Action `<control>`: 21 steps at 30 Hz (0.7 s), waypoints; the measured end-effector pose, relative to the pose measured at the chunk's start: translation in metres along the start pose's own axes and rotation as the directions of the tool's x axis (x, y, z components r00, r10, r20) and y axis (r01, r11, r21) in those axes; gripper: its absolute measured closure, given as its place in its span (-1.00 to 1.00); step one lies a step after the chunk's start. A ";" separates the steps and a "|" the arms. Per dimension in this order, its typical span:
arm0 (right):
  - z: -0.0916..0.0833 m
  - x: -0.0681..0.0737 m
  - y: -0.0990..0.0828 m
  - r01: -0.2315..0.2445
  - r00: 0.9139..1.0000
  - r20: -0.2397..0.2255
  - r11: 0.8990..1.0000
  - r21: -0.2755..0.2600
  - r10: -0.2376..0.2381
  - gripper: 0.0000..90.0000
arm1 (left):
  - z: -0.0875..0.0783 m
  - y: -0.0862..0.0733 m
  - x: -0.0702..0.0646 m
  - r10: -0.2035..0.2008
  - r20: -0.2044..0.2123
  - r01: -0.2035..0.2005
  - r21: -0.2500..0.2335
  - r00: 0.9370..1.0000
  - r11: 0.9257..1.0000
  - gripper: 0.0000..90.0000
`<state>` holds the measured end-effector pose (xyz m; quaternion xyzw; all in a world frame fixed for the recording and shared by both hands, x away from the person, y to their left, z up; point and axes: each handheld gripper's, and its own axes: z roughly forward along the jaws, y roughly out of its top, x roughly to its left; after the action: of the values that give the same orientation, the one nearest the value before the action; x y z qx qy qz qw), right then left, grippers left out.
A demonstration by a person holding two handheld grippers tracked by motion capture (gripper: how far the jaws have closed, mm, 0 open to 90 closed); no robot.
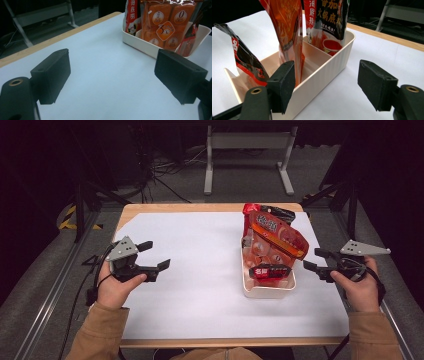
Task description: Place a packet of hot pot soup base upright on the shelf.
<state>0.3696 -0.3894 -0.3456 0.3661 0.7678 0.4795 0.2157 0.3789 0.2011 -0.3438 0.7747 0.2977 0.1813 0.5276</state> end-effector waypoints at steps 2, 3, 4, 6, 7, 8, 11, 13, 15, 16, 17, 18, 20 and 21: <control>0.001 -0.001 -0.001 -0.001 1.000 0.001 1.000 -0.004 0.001 -0.31 | -0.001 -0.005 0.004 -0.016 0.001 0.016 -0.001 1.000 1.000 -0.68; 0.001 -0.001 -0.001 0.000 1.000 0.003 1.000 -0.006 0.000 -0.31 | -0.002 -0.007 0.006 -0.025 0.002 0.025 0.000 1.000 1.000 -0.68; 0.001 -0.001 -0.001 -0.001 1.000 0.002 1.000 -0.007 0.001 -0.31 | -0.002 -0.010 0.010 -0.037 -0.003 0.037 -0.002 0.999 0.999 -0.68; 0.002 -0.001 -0.002 -0.003 1.000 -0.003 1.000 -0.014 0.003 -0.31 | -0.002 -0.015 0.016 -0.053 -0.006 0.053 -0.004 0.999 0.999 -0.69; 0.003 -0.001 -0.002 -0.007 1.000 -0.004 1.000 -0.015 0.007 -0.31 | -0.001 -0.018 0.018 -0.066 -0.009 0.066 -0.005 0.998 0.998 -0.69; 0.003 -0.001 -0.003 -0.009 1.000 -0.003 1.000 -0.014 0.009 -0.31 | -0.001 -0.022 0.020 -0.078 -0.010 0.077 -0.010 0.997 0.997 -0.69; 0.005 -0.002 -0.004 -0.002 1.000 -0.004 1.000 -0.016 0.002 -0.31 | 0.003 -0.034 0.027 -0.140 -0.010 0.140 -0.048 0.990 0.989 -0.72; 0.006 -0.003 -0.005 -0.004 1.000 -0.005 1.000 -0.014 0.004 -0.31 | 0.004 -0.038 0.029 -0.153 -0.012 0.152 -0.056 0.988 0.987 -0.72; 0.007 -0.003 -0.007 -0.012 1.000 -0.004 1.000 -0.012 0.012 -0.31 | 0.005 -0.043 0.032 -0.169 -0.024 0.168 -0.056 0.985 0.984 -0.71; 0.008 -0.004 -0.008 -0.004 1.000 -0.001 1.000 -0.010 0.004 -0.31 | 0.006 -0.045 0.032 -0.169 -0.032 0.167 -0.057 0.985 0.984 -0.71; 0.009 -0.005 -0.009 -0.009 1.000 -0.001 1.000 -0.008 0.009 -0.31 | 0.006 -0.047 0.033 -0.167 -0.042 0.164 -0.057 0.985 0.985 -0.71; 0.009 -0.005 -0.009 -0.010 1.000 0.001 1.000 -0.006 0.010 -0.31 | 0.007 -0.049 0.034 -0.166 -0.050 0.163 -0.061 0.985 0.985 -0.71; 0.011 -0.005 -0.011 -0.012 1.000 0.000 1.000 -0.007 0.012 -0.31 | 0.009 -0.052 0.035 -0.162 -0.060 0.159 -0.050 0.985 0.986 -0.70; 0.011 -0.005 -0.011 -0.013 1.000 -0.002 1.000 -0.006 0.013 -0.32 | 0.010 -0.054 0.036 -0.159 -0.065 0.156 -0.038 0.985 0.987 -0.70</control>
<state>0.3767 -0.3900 -0.3607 0.3699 0.7642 0.4836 0.2127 0.3977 0.2317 -0.3989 0.7333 0.3728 0.1703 0.5425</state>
